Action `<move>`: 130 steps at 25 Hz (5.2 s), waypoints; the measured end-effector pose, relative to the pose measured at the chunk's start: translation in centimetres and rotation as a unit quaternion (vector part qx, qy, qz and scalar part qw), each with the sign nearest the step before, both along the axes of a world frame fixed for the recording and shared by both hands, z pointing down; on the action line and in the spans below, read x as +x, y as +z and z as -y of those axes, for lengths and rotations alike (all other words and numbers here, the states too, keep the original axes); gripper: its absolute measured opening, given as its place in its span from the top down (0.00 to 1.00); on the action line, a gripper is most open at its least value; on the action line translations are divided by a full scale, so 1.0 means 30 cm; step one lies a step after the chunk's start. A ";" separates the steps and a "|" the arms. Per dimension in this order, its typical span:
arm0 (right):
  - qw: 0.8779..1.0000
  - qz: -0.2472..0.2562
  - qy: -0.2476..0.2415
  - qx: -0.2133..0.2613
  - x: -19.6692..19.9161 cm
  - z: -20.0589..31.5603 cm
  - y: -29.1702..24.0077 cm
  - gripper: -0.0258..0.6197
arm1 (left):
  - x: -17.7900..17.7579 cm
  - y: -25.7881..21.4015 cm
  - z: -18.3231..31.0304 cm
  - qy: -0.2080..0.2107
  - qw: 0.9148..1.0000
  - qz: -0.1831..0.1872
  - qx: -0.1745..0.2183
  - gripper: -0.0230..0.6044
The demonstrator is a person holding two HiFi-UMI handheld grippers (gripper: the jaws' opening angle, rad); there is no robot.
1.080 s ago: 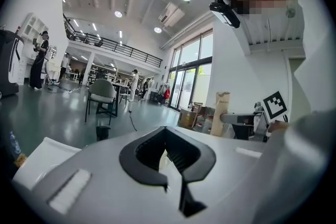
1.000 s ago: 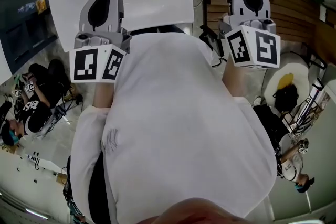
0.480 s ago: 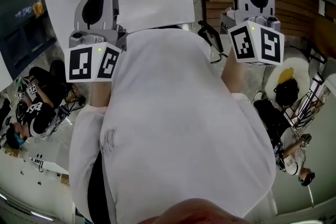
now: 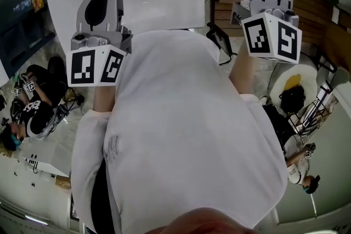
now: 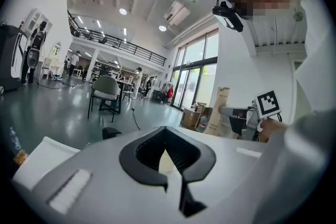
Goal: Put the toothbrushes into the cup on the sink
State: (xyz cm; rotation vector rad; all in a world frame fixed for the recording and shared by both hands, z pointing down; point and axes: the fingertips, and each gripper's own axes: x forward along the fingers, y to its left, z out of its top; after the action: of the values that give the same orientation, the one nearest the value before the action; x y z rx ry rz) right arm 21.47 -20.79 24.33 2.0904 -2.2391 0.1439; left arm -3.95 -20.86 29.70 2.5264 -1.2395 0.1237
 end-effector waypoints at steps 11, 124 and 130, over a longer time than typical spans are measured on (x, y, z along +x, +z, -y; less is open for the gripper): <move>0.997 0.016 -0.069 0.036 -0.083 0.193 0.038 0.91 | -0.056 0.005 0.016 -0.032 0.999 0.002 -0.008 0.97; 0.973 -0.003 -0.196 -0.124 -0.336 0.328 0.588 0.65 | -0.142 -0.040 -0.012 -0.095 0.995 -0.002 0.006 0.97; 0.977 -0.006 -0.179 -0.119 -0.317 0.324 0.575 0.79 | -0.141 -0.044 -0.019 -0.092 0.996 -0.003 0.009 0.97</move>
State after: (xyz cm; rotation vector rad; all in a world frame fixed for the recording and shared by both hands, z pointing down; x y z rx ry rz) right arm 11.94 -30.51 41.59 1.5414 -2.4072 0.3525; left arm -8.17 -20.30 28.37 2.4109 -1.4686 0.0617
